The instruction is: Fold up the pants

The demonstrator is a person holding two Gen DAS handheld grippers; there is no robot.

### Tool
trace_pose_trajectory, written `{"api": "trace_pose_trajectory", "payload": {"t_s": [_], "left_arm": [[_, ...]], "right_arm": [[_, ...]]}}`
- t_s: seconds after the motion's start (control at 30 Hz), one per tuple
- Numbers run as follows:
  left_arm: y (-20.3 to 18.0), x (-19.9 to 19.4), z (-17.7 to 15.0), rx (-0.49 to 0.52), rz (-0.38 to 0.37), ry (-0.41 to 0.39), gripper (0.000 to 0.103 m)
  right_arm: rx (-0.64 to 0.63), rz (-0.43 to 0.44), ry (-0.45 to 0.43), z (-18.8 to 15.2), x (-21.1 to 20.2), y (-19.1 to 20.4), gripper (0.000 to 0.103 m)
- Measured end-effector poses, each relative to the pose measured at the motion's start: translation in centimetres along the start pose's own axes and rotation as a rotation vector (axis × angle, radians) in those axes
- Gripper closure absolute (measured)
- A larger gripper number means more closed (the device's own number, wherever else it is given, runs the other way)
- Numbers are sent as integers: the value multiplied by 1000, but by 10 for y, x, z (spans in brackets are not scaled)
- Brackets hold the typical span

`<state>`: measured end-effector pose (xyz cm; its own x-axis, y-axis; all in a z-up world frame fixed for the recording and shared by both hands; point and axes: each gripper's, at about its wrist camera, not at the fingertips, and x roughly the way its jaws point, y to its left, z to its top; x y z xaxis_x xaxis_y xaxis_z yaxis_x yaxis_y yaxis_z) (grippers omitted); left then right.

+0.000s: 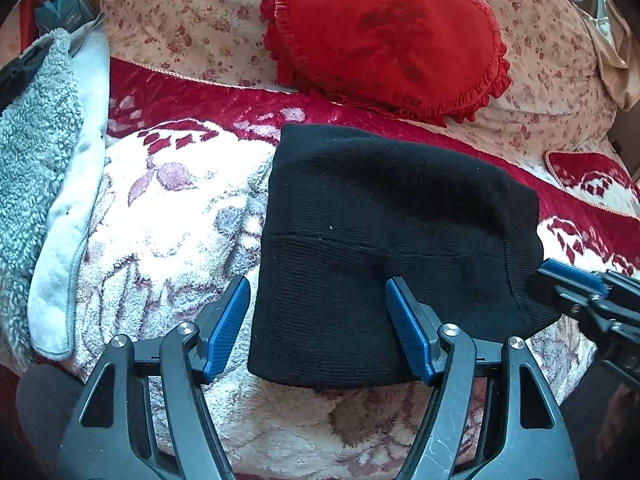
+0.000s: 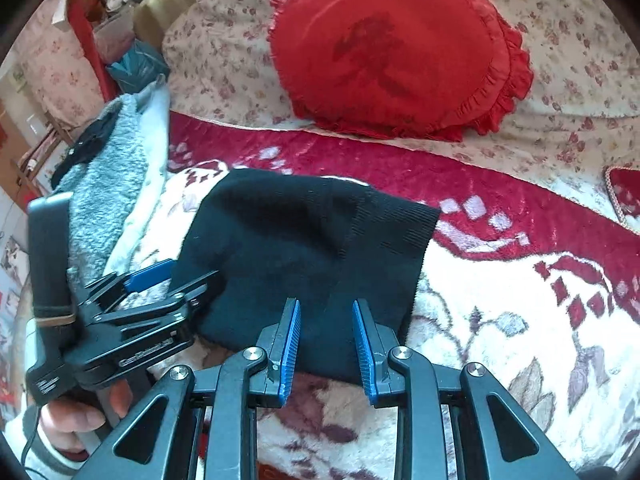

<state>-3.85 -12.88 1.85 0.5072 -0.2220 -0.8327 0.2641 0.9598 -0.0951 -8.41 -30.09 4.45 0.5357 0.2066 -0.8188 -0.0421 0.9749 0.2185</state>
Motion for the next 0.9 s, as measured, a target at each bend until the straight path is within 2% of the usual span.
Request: {"api": "trace_pose_trajectory", "payload": {"t_s": [0.1, 0.23, 0.4, 0.53, 0.67, 0.9], "left_arm": [[2, 2, -1, -8, -8, 9, 29], [4, 0, 2, -18, -14, 15, 29], [4, -3, 6, -13, -12, 15, 29], [7, -1, 9, -28, -30, 29, 29], [12, -1, 12, -42, -34, 34, 29], [27, 1, 20, -84, -94, 45, 29]], "right_arm": [[-3, -19, 62, -5, 18, -3, 78], [-20, -19, 46, -9, 16, -4, 78], [24, 2, 16, -1, 5, -14, 76], [84, 15, -10, -2, 4, -23, 59], [131, 29, 3, -4, 8, -29, 57], [198, 91, -9, -4, 14, -41, 54]]}}
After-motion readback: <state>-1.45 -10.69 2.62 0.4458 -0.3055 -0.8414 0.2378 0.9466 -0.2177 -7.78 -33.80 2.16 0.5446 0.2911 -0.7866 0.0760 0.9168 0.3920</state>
